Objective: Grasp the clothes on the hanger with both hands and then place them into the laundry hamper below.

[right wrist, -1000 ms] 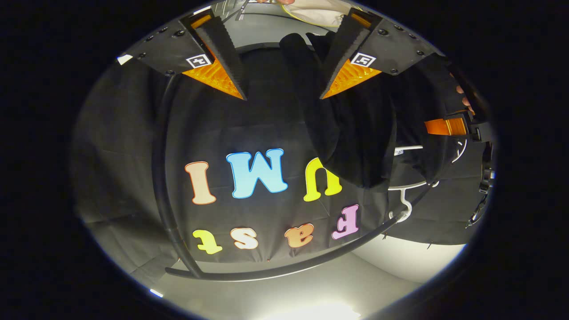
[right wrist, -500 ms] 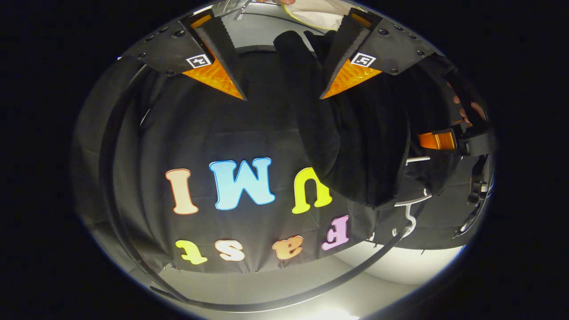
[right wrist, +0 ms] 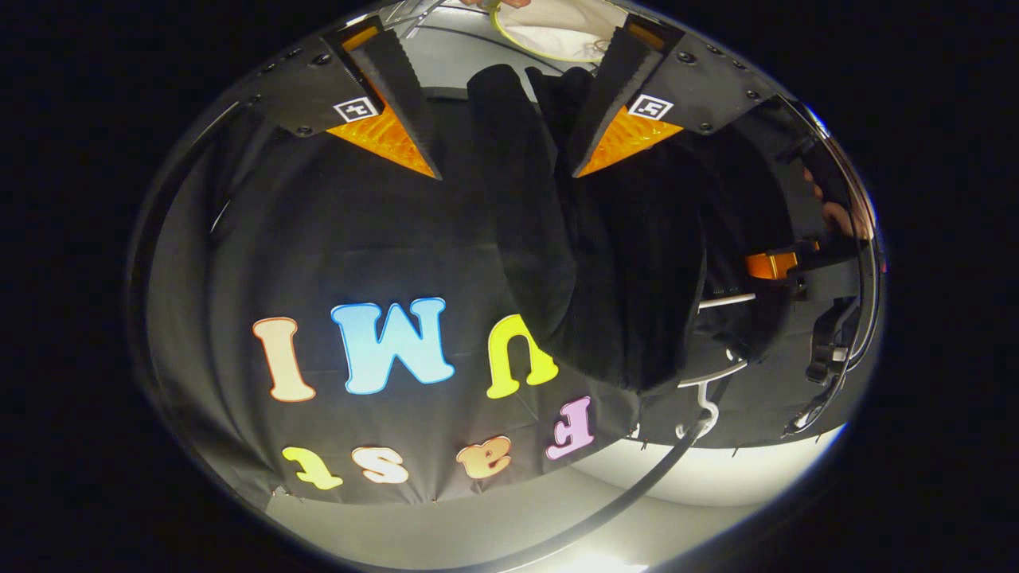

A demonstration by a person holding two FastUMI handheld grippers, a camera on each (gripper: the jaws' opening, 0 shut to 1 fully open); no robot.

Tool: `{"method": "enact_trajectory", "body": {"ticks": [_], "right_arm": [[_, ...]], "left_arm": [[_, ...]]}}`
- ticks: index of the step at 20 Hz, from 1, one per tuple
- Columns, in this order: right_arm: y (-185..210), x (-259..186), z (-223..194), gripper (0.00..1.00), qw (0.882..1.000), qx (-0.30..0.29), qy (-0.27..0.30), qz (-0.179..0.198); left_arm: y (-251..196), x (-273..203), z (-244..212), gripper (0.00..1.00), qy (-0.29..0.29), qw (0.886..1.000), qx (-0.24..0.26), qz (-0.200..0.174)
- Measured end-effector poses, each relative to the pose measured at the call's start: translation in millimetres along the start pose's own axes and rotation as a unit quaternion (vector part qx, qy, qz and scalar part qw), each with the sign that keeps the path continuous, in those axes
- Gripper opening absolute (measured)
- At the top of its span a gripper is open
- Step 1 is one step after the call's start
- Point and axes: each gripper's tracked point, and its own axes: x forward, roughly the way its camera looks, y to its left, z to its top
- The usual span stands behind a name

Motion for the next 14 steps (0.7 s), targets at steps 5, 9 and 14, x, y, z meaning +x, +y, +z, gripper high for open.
{"method": "enact_trajectory", "body": {"ticks": [5,9,14], "right_arm": [[19.6,-2.6,1.6,0.98,1.0,-0.003,0.0,0.02],[47.8,-6.7,15.1,0.92,0.999,0.001,-0.008,0.041],[98.2,-11.7,41.9,0.92,0.997,0.011,-0.019,0.067]], "left_arm": [[-8.3,-17.6,10.9,0.02,-0.005,0.997,-0.026,-0.073],[-12.1,-37.6,32.0,0.01,-0.016,0.99,-0.038,-0.136],[-7.1,-55.7,53.3,0.01,-0.023,0.978,-0.067,-0.197]]}}
